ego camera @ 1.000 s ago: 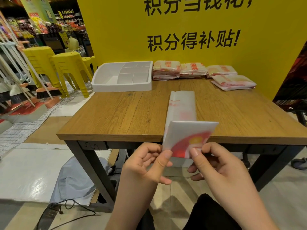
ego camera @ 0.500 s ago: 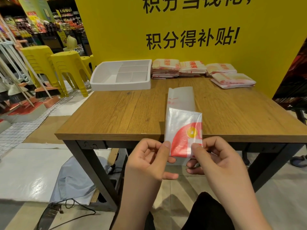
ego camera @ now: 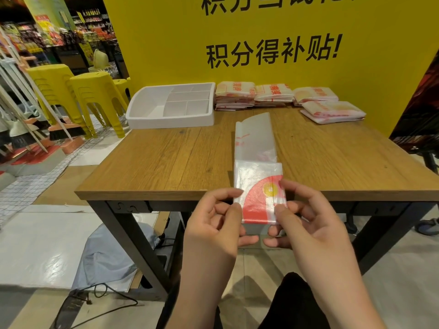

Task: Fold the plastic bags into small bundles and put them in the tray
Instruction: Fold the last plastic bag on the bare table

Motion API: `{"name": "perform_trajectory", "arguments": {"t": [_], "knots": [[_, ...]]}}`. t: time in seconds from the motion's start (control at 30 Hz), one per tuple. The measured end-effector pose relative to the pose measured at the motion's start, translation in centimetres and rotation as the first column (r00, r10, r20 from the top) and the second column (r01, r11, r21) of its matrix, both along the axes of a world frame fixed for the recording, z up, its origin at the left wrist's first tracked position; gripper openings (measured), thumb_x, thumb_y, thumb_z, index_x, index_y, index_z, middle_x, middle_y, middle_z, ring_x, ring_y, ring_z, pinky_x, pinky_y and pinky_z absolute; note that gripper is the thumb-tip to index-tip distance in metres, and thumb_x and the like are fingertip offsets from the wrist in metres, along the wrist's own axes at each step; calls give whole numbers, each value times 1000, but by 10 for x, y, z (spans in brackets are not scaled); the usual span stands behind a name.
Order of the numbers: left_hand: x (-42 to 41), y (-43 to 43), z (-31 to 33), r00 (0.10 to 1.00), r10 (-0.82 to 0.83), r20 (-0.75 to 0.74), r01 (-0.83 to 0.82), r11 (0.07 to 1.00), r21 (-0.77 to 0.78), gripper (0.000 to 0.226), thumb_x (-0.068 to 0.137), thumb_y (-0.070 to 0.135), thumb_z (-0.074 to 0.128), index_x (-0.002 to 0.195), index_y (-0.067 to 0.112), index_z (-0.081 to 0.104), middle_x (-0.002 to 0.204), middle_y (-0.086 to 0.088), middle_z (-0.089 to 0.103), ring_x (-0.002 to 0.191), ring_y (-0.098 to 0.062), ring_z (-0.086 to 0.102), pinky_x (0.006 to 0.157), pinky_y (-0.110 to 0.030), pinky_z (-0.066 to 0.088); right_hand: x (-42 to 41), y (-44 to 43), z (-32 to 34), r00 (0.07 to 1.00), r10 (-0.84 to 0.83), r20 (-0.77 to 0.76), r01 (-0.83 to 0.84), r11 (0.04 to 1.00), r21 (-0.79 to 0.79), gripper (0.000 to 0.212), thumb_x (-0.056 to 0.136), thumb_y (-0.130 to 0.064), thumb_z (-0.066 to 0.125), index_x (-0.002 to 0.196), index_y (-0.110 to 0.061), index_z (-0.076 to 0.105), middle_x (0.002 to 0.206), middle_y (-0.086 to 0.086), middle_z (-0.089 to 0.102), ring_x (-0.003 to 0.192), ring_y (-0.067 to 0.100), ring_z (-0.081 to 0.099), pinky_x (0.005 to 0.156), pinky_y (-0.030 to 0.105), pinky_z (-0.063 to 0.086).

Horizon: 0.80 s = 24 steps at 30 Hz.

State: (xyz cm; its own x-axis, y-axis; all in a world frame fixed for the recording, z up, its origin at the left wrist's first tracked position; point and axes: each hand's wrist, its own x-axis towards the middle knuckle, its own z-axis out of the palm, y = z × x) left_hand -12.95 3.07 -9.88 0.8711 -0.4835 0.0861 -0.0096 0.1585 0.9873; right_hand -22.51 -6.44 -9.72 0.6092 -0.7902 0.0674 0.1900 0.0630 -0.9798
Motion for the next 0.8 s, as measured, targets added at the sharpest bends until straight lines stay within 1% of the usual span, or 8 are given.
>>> {"name": "perform_trajectory", "arguments": {"t": [0.1, 0.2, 0.3, 0.4, 0.53, 0.67, 0.73, 0.8], "knots": [[4, 1, 5, 995, -62, 79, 56, 995, 80, 29, 97, 7, 60, 91, 28, 79, 76, 0, 57, 52, -9, 57, 56, -30, 57, -2, -5, 8, 999, 28, -36, -28, 1000, -10, 32, 96, -9, 61, 116, -32, 71, 82, 2, 61, 61, 17, 65, 55, 24, 56], [17, 0, 12, 942, -92, 324, 22, 977, 213, 23, 97, 17, 62, 95, 33, 78, 70, 13, 50, 53, -4, 48, 55, -19, 42, -1, -17, 19, 985, 46, -166, -70, 988, -140, 26, 98, -18, 60, 118, -32, 69, 71, 1, 66, 49, 19, 62, 51, 18, 50], [33, -4, 20, 720, -206, 663, -175, 870, 461, 21, 97, 35, 56, 110, 38, 72, 79, 15, 50, 78, -4, 49, 68, -27, 47, 5, -30, 32, 944, 43, -329, -151, 938, -311, 25, 99, -23, 58, 121, -32, 65, 67, -1, 69, 43, 20, 61, 48, 17, 47], [44, -8, 27, 481, -341, 807, -318, 790, 524, 29, 99, 42, 47, 118, 35, 68, 96, 15, 47, 102, -9, 40, 82, -33, 47, 11, -43, 46, 868, -57, -494, -260, 795, -548, 25, 100, -26, 55, 122, -33, 64, 64, -5, 68, 43, 8, 60, 45, 12, 42], [58, -12, 28, 431, -487, 760, -193, 773, 604, 31, 103, 46, 36, 123, 32, 55, 149, 15, 40, 144, -3, 22, 118, -34, 22, 18, -56, 55, 724, -264, -638, -431, 549, -716, 33, 99, -41, 49, 128, -34, 63, 104, -9, 63, 85, 6, 58, 71, 21, 50], [70, -12, 31, 403, -604, 688, -141, 701, 699, 36, 103, 52, 36, 133, 35, 45, 157, 16, 33, 147, 0, 17, 119, -27, 15, 16, -66, 59, 641, -384, -664, -590, 307, -747, 43, 97, -55, 39, 131, -35, 56, 125, -9, 46, 111, 13, 51, 91, 34, 50], [75, -13, 34, 365, -633, 683, -143, 687, 713, 42, 102, 55, 36, 138, 34, 42, 153, 15, 36, 145, -2, 20, 118, -29, 18, 19, -75, 61, 651, -329, -684, -676, 159, -719, 54, 96, -59, 30, 146, -39, 40, 159, -13, 24, 144, 10, 24, 115, 30, 30], [80, -14, 36, 348, -663, 663, -141, 662, 736, 54, 100, 58, 34, 147, 31, 36, 153, 14, 37, 144, -3, 23, 118, -29, 19, 25, -83, 61, 636, -180, -751, -747, 103, -657, 65, 94, -66, 24, 155, -45, 16, 163, -25, -2, 149, -5, -4, 122, 25, 10]]}}
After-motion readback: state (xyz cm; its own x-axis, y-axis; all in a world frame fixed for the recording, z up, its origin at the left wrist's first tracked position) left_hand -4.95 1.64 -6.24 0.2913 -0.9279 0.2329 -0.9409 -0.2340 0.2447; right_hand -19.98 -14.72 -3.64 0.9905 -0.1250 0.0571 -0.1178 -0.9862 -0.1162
